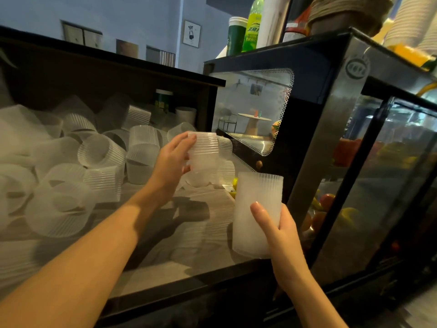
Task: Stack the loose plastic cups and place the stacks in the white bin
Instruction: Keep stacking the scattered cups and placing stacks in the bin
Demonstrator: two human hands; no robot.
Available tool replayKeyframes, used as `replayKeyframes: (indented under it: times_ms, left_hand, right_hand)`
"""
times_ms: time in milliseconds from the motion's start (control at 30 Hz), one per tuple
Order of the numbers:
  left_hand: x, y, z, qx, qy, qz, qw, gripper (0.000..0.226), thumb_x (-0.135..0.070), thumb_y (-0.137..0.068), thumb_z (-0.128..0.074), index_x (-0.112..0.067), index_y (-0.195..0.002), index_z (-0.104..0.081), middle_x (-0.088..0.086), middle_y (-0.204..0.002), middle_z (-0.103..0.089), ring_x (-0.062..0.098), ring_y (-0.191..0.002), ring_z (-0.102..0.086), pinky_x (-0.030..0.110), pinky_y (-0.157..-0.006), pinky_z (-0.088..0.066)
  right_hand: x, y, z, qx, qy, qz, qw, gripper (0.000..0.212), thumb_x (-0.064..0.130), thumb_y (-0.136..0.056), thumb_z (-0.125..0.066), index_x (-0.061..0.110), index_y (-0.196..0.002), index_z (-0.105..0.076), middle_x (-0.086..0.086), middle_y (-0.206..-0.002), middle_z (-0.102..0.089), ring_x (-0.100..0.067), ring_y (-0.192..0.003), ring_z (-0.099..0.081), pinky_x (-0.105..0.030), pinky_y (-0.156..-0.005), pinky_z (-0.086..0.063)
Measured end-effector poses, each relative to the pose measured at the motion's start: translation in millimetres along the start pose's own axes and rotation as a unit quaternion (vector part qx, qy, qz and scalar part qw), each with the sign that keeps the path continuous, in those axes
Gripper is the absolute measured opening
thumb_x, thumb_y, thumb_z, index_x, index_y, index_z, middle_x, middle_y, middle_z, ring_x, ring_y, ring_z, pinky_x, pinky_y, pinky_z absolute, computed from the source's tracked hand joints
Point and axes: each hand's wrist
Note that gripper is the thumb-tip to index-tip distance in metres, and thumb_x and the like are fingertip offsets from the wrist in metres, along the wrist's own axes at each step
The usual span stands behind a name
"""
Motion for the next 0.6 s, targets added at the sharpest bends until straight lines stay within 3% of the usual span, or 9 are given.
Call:
replayKeyframes:
  times_ms: [133,233,333,433,600]
  left_hand:
    - [-7,1,4,0.049,0.006,-0.016,0.999,0.05,-0.048,-0.088,-0.053,-0.022,-0.13,-0.058,-0.001,-0.119,-0.061,0.02,-0.114,-0.057,0.039,-0.098,-0.048]
    - [-8,5,1,0.091,-0.057,-0.041,0.993,0.04,-0.045,-0.086,-0.054,-0.028,-0.121,-0.063,-0.003,-0.117,-0.065,0.014,-0.109,-0.06,0.031,-0.092,-0.051]
    - [-12,7,2,0.128,-0.117,-0.062,0.983,0.036,-0.046,-0.086,-0.053,-0.033,-0.118,-0.063,-0.016,-0.109,-0.064,0.001,-0.1,-0.06,0.02,-0.082,-0.052]
    - [-16,4,11,0.113,-0.17,-0.083,0.975,0.048,-0.048,-0.086,-0.054,-0.025,-0.128,-0.06,-0.017,-0.113,-0.059,-0.005,-0.099,-0.057,0.013,-0.077,-0.049]
    - [-16,-1,19,0.089,-0.236,-0.107,0.962,0.043,-0.044,-0.093,-0.054,-0.025,-0.13,-0.059,-0.015,-0.119,-0.058,-0.009,-0.103,-0.053,0.004,-0.078,-0.044]
  right_hand:
    - [9,-10,-2,0.086,0.013,-0.031,0.996,0.057,0.059,-0.066,-0.071,0.037,-0.115,-0.05,0.007,-0.11,-0.063,0.001,-0.089,-0.066,-0.02,-0.065,-0.055]
    - [17,-20,-9,0.134,0.063,-0.015,0.989,0.057,0.058,-0.07,-0.074,0.038,-0.117,-0.05,0.011,-0.106,-0.063,0.003,-0.089,-0.065,-0.016,-0.062,-0.053]
    - [20,-29,-17,0.149,0.143,0.025,0.978,0.062,0.062,-0.064,-0.071,0.04,-0.117,-0.048,0.012,-0.107,-0.059,-0.001,-0.091,-0.063,-0.016,-0.063,-0.051]
    - [19,-37,-22,0.146,0.215,0.059,0.964,0.066,0.064,-0.068,-0.074,0.04,-0.122,-0.043,0.015,-0.108,-0.054,0.0,-0.091,-0.059,-0.014,-0.061,-0.049]
    - [18,-48,-29,0.149,0.29,0.105,0.939,0.064,0.058,-0.072,-0.073,0.042,-0.121,-0.035,0.021,-0.108,-0.045,-0.003,-0.095,-0.054,-0.015,-0.062,-0.045]
Point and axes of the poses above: each hand's wrist, its own y-axis away from the middle knuckle, its own z-axis out of the back of the hand, x = y × z
